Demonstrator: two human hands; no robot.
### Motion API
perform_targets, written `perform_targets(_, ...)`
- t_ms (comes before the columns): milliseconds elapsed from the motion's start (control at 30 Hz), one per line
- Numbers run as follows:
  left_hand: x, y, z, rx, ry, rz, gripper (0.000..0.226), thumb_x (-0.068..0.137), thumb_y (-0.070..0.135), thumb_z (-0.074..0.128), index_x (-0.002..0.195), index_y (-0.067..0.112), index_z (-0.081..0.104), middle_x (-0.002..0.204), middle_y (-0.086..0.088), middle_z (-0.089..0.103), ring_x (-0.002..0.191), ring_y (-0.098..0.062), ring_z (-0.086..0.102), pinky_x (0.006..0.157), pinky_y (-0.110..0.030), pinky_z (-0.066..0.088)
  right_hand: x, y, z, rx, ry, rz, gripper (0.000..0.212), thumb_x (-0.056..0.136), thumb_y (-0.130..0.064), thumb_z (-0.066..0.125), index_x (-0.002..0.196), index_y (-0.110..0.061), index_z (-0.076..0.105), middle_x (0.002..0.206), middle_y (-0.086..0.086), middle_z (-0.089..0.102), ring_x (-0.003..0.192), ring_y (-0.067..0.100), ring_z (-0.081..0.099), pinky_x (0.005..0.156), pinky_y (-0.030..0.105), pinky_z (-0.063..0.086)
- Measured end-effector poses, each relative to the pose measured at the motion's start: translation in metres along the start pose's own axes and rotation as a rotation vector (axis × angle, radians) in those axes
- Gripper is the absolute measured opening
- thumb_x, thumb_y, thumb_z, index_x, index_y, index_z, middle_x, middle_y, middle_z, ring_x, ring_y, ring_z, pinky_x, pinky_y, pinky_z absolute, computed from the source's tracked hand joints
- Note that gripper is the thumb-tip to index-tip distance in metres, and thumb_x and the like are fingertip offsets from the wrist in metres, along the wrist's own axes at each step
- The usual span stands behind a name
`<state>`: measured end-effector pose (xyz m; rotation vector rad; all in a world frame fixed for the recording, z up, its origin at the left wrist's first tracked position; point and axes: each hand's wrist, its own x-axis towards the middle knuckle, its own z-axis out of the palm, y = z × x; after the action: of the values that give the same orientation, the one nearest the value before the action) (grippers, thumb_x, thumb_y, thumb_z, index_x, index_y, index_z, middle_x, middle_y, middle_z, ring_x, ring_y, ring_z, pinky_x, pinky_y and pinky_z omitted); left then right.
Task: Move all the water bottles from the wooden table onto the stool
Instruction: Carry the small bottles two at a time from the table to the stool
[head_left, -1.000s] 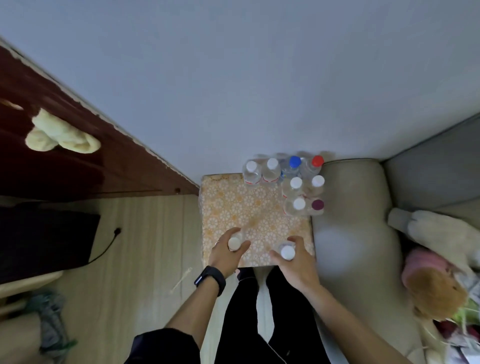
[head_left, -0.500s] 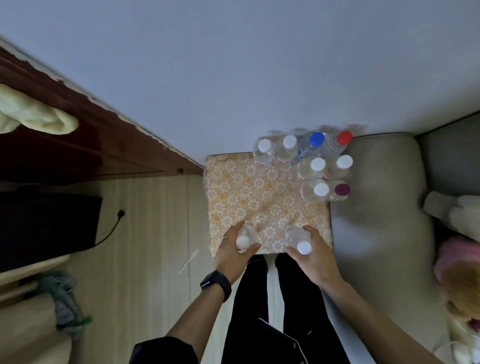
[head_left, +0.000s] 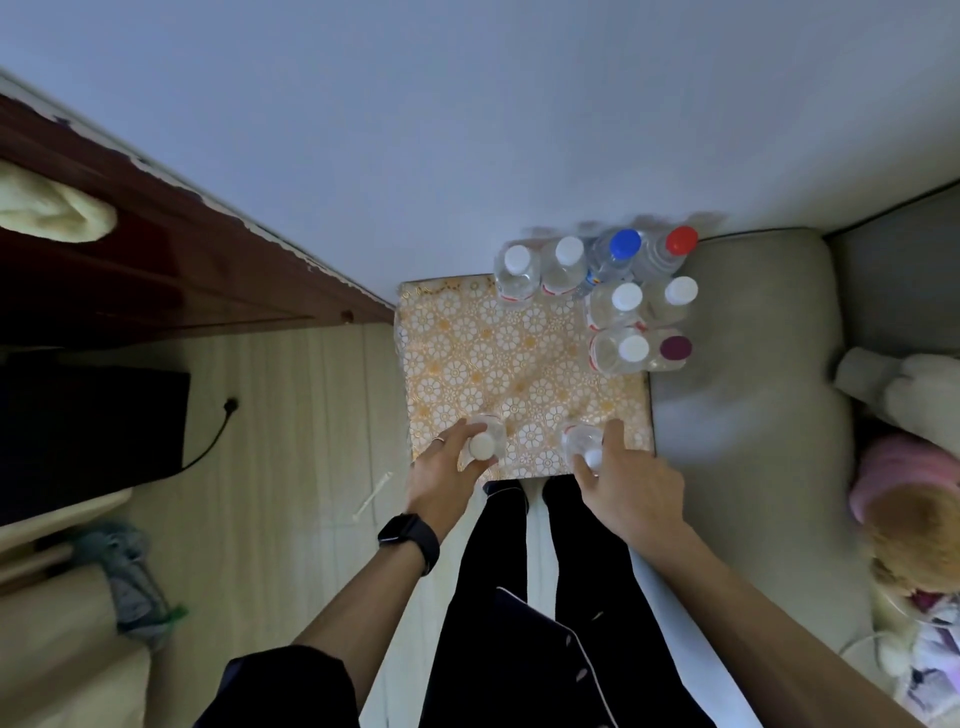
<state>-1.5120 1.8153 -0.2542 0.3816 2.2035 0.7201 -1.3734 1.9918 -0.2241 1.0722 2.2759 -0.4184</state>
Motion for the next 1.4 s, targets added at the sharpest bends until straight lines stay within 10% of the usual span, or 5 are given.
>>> perform_targets(233,0.039,0.024,0.0,0.028,0.046,0.045,0.034,0.087,0.045,0.072,0.118,0.045,0.059,0.114,0.005,0.071,0.102,-0.016,0.066,0.082,-0.039,0.057,0.019,-0.009,-0.037,0.164,0.093,-0.03,0.045,0.096,-0.049,0.047,0.124,-0.016,0.041,0.096,0.005,0.072,0.085,0.034,0.068,0.063,0.034,0.038)
perform_targets(467,0.083,0.057,0.006,-0.052,0.127,0.113,0.039,0.086,0.038,0.076,0.122,0.035,0.061,0.136,0.0,0.062,0.117,-0.02,0.063,0.093,-0.042,0.056,0.054,-0.025,-0.071,0.283,0.207,-0.104,0.036,0.096,-0.044,0.053,0.115,-0.016,0.04,0.091,0.005,0.07,0.082,0.034,0.067,0.062,0.034,0.04)
perform_targets(867,0.126,0.097,0.021,-0.129,0.212,0.069,0.038,0.085,0.039,0.076,0.121,0.031,0.063,0.122,0.002,0.064,0.104,-0.022,0.065,0.089,-0.047,0.054,0.124,-0.039,-0.083,0.157,0.21,-0.135,0.05,0.1,-0.04,0.051,0.137,-0.012,0.035,0.097,0.01,0.07,0.088,0.034,0.068,0.059,0.035,0.041)
perform_targets(1100,0.126,0.09,0.008,0.036,-0.019,0.059,0.074,0.082,0.033,0.08,0.144,0.032,0.04,0.13,-0.004,0.061,0.116,-0.023,0.062,0.093,-0.042,0.054,0.13,-0.037,-0.083,0.14,0.166,-0.173,0.04,0.102,-0.039,0.049,0.134,-0.016,0.041,0.096,0.01,0.068,0.086,0.033,0.067,0.06,0.036,0.045)
perform_targets(1400,0.13,0.09,0.02,-0.067,0.092,0.011,0.058,0.088,0.029,0.075,0.137,0.037,0.046,0.111,-0.001,0.072,0.106,-0.021,0.067,0.087,-0.046,0.057,0.131,-0.034,-0.08,0.159,0.175,-0.171,0.043,0.1,-0.041,0.051,0.133,-0.017,0.038,0.097,0.007,0.07,0.086,0.031,0.067,0.059,0.033,0.04)
